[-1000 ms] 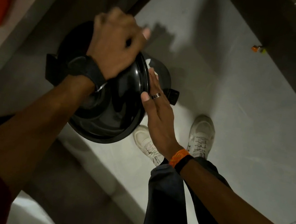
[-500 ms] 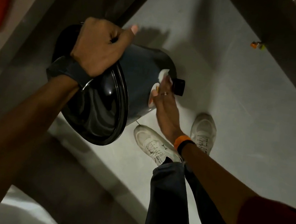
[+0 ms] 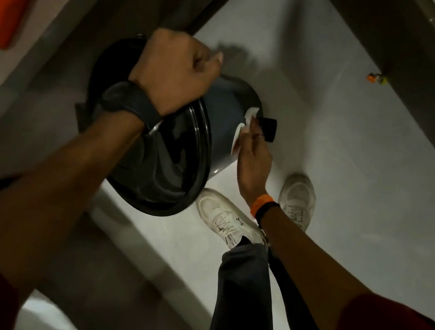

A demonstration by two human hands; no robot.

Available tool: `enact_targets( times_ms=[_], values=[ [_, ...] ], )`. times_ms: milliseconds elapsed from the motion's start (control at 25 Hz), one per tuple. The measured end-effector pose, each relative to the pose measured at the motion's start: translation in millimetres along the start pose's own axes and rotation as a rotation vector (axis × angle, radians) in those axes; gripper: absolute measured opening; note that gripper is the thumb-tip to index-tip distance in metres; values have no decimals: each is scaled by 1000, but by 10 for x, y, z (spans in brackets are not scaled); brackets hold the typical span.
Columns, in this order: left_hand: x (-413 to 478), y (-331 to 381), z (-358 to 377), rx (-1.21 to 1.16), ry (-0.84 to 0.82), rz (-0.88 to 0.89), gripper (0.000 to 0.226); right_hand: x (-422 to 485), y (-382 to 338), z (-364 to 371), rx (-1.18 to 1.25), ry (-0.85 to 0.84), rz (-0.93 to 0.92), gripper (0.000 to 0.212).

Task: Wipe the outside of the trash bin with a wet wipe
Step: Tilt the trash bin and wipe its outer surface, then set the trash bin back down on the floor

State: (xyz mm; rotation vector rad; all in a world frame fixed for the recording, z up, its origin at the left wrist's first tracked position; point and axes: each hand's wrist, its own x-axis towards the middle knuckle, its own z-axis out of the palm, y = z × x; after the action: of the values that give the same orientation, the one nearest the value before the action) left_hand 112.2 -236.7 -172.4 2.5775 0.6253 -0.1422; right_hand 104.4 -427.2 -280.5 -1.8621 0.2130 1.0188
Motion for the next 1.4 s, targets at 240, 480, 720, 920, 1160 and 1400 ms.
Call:
enact_targets(
  times_ms=[240, 480, 720, 920, 1160, 1400],
  values=[
    [-183, 717, 517, 407, -371, 257, 29, 229, 105, -667, -237, -23, 64, 14],
    [-141, 935, 883, 592, -668, 498, 22, 681, -93, -1037, -171, 145, 184, 21],
    [-350, 907, 753, 406, -327, 358, 21, 520, -715, -1070, -71, 127, 8, 22],
    [-1373, 719, 449, 64, 192, -165, 19, -43, -1138, -1123, -223, 10, -140, 11],
    [-2651, 539, 122, -80, 260, -858, 38, -796, -1340, -1267, -460, 166, -218, 28],
    [-2956, 527, 117, -215, 206, -935, 50, -1148, -1241, -1261, -578, 162, -164, 29]
  ],
)
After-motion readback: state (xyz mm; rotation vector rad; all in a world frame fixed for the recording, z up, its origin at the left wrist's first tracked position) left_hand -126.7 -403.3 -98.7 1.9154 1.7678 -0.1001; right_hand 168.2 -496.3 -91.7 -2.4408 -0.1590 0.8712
